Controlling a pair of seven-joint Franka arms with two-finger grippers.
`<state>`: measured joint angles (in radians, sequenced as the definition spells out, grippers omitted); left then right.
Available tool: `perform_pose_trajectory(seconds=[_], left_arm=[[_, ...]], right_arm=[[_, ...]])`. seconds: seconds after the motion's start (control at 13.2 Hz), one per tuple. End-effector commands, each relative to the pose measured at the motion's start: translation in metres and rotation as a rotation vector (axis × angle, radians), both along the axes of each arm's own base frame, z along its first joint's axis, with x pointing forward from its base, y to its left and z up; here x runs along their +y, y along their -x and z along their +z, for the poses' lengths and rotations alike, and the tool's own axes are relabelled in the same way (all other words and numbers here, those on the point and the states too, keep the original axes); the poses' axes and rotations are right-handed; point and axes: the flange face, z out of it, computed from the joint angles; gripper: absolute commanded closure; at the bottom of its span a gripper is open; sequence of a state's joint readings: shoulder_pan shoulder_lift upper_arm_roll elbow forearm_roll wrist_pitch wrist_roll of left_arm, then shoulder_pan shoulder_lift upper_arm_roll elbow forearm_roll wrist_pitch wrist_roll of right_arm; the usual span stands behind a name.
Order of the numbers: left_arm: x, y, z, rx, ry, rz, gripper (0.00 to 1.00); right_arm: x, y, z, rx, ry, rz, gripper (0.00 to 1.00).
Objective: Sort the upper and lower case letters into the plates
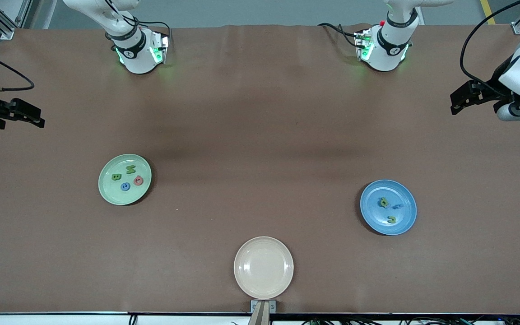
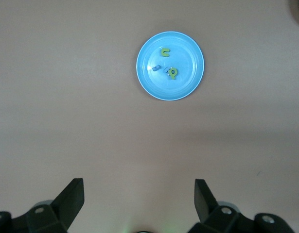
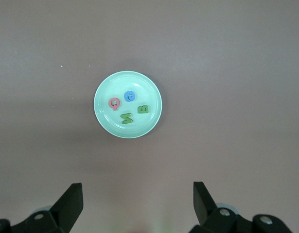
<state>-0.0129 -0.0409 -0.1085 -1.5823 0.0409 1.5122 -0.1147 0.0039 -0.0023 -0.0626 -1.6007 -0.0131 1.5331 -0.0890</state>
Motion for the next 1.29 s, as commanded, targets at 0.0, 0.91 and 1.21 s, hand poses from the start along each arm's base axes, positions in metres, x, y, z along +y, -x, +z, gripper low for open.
perform_pose_trajectory(seconds=[0.0,0.91,1.21], left_arm=[[0.003,0.008,0.004,-0.015,0.019,-0.014,0.00],[-0.002,0.007,0.011,-0.026,0.060,-0.017,0.00],[-0.003,0.006,0.010,-0.026,0.061,-0.017,0.00]], right_arm=[[0.002,0.022,0.015,-0.020,-0.008,0.011,0.00],[0.004,0.049,0.070,-0.049,-0.001,0.002,0.00],[0.008,0.049,0.071,-0.036,-0.016,-0.005,0.00]])
